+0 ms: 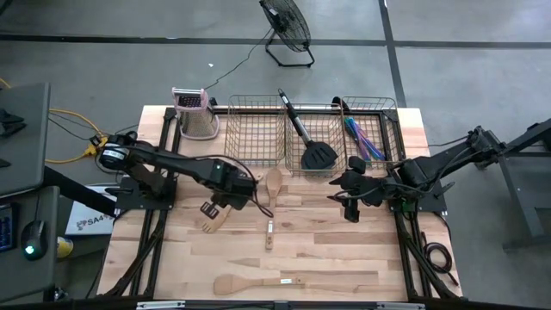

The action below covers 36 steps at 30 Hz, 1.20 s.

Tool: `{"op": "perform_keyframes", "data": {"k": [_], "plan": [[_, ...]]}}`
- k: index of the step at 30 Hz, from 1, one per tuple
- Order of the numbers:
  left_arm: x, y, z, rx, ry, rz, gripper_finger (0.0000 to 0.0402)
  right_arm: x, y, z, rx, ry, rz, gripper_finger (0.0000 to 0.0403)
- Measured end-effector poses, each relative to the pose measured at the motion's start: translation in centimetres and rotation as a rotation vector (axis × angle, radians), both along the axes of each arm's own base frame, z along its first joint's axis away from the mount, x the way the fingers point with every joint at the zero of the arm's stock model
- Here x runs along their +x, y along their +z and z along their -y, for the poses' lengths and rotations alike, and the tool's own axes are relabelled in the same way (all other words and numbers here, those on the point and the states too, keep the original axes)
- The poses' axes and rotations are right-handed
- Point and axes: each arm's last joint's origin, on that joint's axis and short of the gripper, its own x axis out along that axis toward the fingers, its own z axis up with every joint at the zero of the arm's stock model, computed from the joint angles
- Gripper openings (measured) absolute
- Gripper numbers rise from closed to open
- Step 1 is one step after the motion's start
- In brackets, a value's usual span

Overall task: Pick & Place Kitchen Items
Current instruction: Put the wooden slotted turner spatula into the left mesh basket

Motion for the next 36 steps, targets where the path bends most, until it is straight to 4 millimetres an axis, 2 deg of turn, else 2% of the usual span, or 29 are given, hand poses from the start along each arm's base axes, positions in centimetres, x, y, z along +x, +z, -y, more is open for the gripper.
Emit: {"op": "perform_keyframes", "data": {"k": [18,27,36], "plan": [[0.9,5.7,1.0,0.076,-0.007,0.101,0.0073,0.0,0.0,0.0,0.007,-0.003,0.000,0.0195],[1.2,7.2,1.2,0.157,-0.003,0.170,0.0073,0.0,0.0,0.0,0.007,-0.002,0.000,0.0195],[1.9,8.5,1.2,0.156,0.023,0.265,0.0073,0.0,0.0,0.0,0.007,-0.003,0.000,0.0195]]}}
